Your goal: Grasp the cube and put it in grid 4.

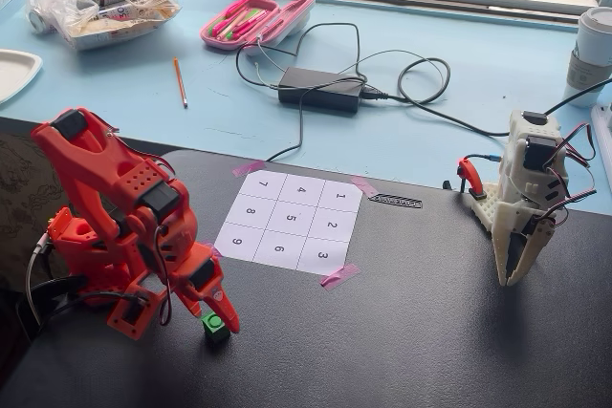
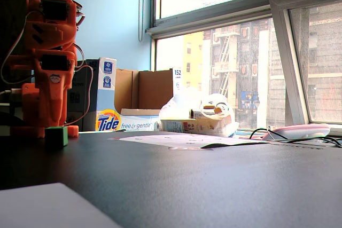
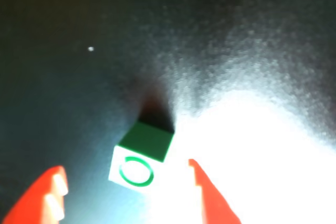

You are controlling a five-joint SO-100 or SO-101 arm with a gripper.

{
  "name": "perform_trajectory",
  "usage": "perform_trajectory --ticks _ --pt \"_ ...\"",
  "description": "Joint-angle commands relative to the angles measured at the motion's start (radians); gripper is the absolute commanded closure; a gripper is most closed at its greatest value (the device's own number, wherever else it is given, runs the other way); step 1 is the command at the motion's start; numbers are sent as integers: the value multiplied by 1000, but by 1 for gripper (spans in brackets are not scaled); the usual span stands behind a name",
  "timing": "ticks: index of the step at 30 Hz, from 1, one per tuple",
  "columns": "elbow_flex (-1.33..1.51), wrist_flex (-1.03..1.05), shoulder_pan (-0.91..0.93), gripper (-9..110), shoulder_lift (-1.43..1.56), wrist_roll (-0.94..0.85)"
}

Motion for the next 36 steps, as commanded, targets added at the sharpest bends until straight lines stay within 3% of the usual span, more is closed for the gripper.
perform_trajectory --ticks 1,3,4,5,17,26,36 --pt "-6 -15 -8 70 -9 -8" --pt "-5 -25 -8 82 -15 -14" --pt "-5 -31 -5 96 -20 -14" --pt "-5 -35 -5 101 -23 -20" --pt "-78 -11 -43 101 -46 -41" --pt "-623 261 -179 101 -235 -41" --pt "-1339 595 -469 101 -595 -35"
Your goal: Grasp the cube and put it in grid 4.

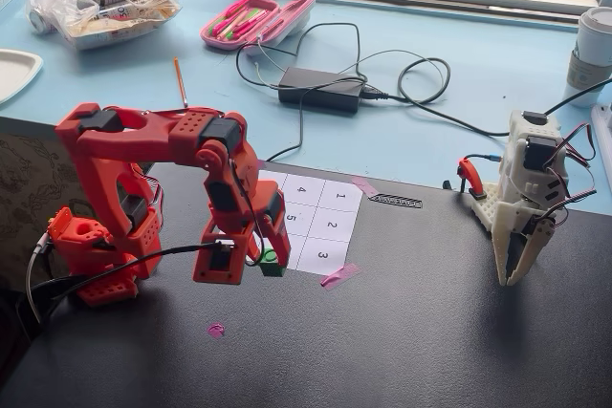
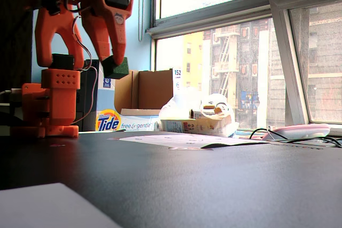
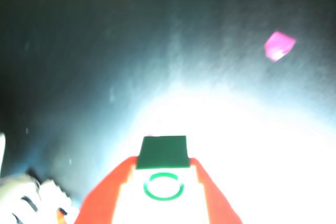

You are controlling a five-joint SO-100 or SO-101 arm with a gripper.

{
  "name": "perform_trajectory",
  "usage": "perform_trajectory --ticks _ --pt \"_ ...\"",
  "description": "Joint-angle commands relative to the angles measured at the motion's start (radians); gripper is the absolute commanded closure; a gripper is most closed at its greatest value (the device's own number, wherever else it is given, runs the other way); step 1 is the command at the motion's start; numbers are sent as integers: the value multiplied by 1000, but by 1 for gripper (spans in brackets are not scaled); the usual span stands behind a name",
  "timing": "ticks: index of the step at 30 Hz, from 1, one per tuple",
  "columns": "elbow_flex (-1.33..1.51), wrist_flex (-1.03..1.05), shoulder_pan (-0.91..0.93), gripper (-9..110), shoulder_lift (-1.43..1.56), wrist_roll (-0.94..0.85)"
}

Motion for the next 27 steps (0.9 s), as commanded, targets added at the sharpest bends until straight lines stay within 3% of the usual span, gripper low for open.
perform_trajectory --ticks 1,6,13,20,27 --pt "-287 114 -117 101 -91 -9" --pt "-563 253 -298 101 -268 -15" --pt "-735 287 -534 101 -433 -49" --pt "-785 276 -727 101 -583 -17" --pt "-799 227 -799 101 -724 -3"
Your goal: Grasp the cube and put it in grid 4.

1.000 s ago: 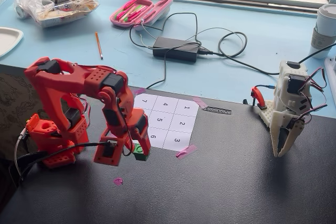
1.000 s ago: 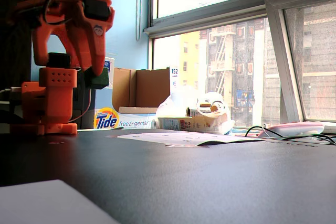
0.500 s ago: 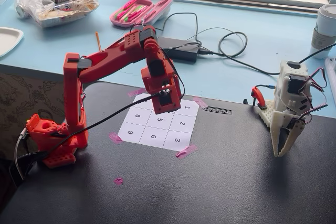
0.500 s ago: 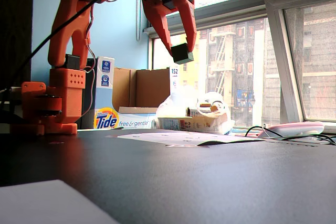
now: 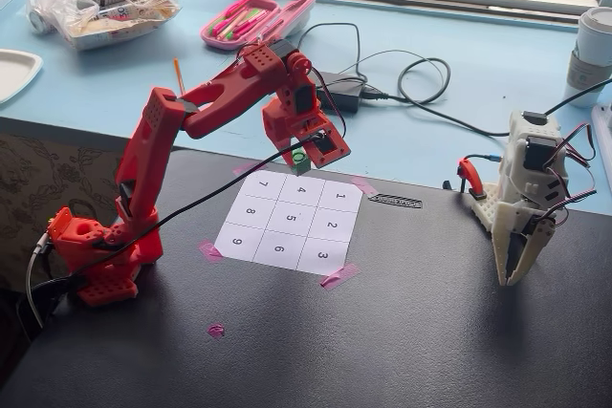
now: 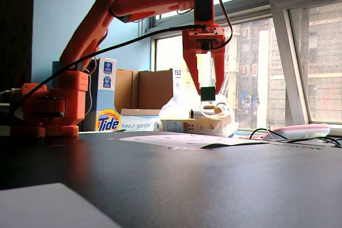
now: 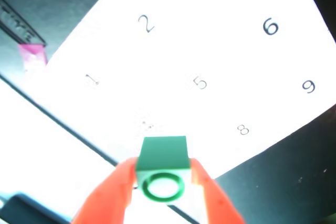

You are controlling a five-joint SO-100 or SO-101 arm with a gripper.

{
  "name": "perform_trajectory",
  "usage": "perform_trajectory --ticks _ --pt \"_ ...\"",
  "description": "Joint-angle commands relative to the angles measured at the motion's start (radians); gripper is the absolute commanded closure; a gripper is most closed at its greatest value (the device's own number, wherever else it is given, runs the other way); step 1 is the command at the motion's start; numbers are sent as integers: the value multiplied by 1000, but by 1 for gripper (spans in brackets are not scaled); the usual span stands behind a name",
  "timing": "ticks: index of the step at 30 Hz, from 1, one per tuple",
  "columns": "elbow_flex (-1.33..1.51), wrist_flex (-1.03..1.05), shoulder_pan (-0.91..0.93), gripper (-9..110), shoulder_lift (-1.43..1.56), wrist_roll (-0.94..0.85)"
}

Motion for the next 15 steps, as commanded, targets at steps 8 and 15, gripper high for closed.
perform_trajectory --ticks 8,15 --pt "-54 -57 -43 101 -100 25" --pt "-55 -103 -48 101 -138 38"
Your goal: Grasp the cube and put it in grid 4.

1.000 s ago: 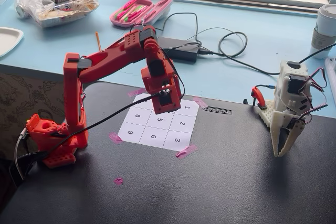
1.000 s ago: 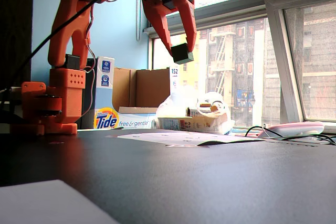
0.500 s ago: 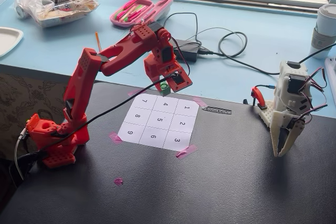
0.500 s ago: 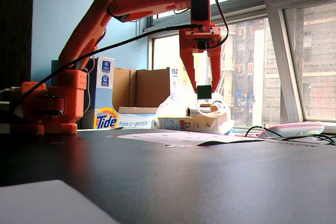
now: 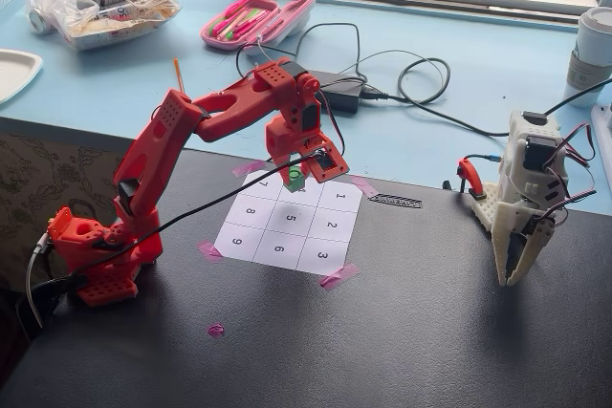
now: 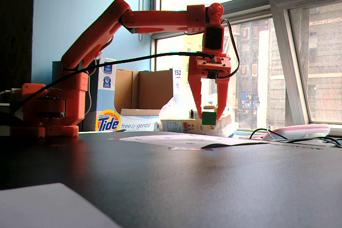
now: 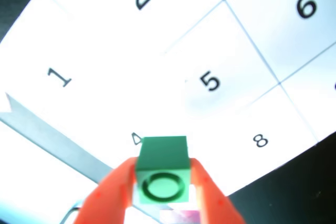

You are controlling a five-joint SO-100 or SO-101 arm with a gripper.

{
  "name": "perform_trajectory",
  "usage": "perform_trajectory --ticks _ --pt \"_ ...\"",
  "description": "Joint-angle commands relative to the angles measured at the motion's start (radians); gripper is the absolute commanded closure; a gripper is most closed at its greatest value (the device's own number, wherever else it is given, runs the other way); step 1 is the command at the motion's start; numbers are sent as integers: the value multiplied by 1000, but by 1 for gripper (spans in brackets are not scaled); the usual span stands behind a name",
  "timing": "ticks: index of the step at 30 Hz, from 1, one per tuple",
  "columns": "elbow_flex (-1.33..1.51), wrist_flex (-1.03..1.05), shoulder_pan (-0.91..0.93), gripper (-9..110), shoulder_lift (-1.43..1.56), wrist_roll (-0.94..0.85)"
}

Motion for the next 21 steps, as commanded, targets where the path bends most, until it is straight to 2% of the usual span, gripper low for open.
perform_trajectory --ticks 1,14,21 --pt "-66 -23 2 101 -2 12" --pt "-129 -40 -5 101 -95 -17" --pt "-140 -12 -12 70 -100 -40"
